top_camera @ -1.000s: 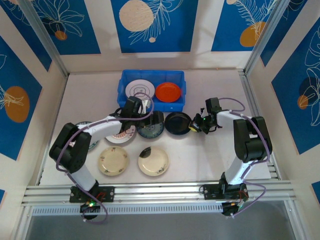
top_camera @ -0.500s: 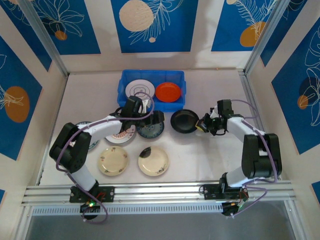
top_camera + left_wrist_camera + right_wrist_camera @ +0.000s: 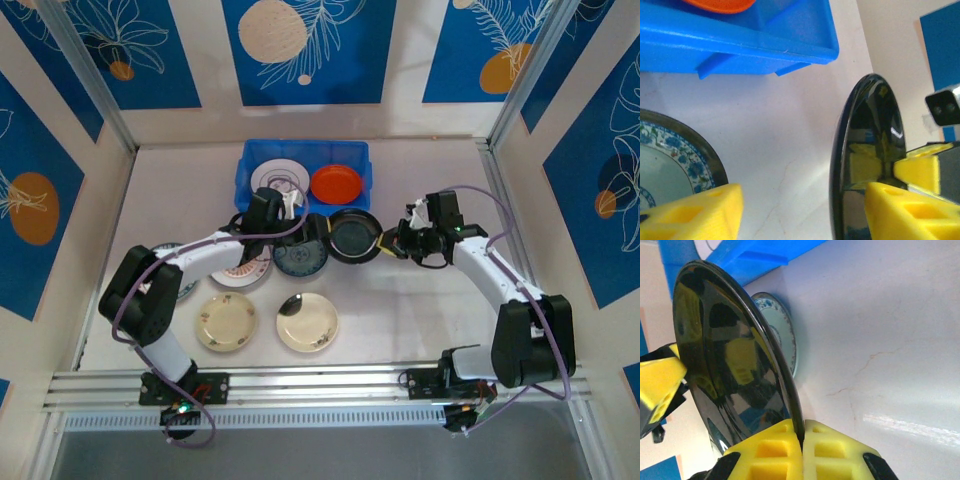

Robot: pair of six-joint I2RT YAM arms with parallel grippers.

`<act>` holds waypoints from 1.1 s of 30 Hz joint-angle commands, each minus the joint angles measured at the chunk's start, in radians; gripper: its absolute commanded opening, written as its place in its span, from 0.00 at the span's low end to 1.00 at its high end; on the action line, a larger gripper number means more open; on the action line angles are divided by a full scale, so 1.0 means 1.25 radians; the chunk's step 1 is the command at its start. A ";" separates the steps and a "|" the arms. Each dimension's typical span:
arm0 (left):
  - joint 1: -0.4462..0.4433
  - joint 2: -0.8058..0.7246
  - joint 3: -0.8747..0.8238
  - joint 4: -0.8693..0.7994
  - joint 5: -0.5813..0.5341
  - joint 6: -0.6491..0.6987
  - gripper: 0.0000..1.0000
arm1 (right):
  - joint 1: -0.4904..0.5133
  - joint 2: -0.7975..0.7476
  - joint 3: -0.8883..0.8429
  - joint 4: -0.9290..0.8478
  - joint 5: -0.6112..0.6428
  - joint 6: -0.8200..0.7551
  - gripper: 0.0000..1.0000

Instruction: Place the plates into the plastic bin on the countertop

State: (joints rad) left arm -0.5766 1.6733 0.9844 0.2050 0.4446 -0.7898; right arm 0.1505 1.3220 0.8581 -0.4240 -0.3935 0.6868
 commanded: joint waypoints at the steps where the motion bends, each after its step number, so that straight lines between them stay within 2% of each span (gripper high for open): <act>1: -0.009 -0.014 -0.013 0.030 0.013 -0.009 0.43 | 0.012 -0.017 0.044 -0.024 -0.032 0.001 0.00; 2: -0.008 -0.016 -0.015 0.032 0.011 -0.010 0.28 | 0.015 -0.017 0.047 -0.025 -0.030 -0.001 0.00; 4: -0.008 -0.016 -0.017 0.034 0.011 -0.011 0.07 | 0.017 -0.009 0.050 -0.027 -0.032 -0.004 0.00; 5: -0.008 -0.016 -0.017 0.036 0.012 -0.012 0.00 | 0.019 -0.003 0.054 -0.027 -0.036 -0.006 0.00; 11: -0.008 -0.030 -0.015 0.041 0.017 -0.004 0.00 | 0.029 0.013 0.078 -0.029 -0.017 -0.006 0.01; 14: -0.007 -0.044 0.019 -0.001 0.000 0.024 0.00 | 0.021 0.026 0.112 -0.058 -0.002 -0.017 0.30; 16: -0.002 -0.045 0.061 -0.052 -0.011 0.051 0.00 | 0.009 0.026 0.133 -0.079 0.010 -0.025 0.40; 20: 0.017 -0.031 0.164 -0.156 -0.043 0.101 0.00 | -0.043 -0.001 0.151 -0.102 0.029 -0.028 0.43; 26: 0.066 0.020 0.309 -0.270 -0.114 0.157 0.00 | -0.128 -0.041 0.131 -0.097 0.024 -0.026 0.42; 33: 0.118 0.149 0.481 -0.323 -0.131 0.181 0.00 | -0.146 -0.032 0.119 -0.090 0.023 -0.008 0.42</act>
State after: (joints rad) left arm -0.4488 1.8038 1.5219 -0.1375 0.3019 -0.5938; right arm -0.0277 1.2850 1.0225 -0.5182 -0.3557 0.6647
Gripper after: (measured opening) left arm 0.065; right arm 0.417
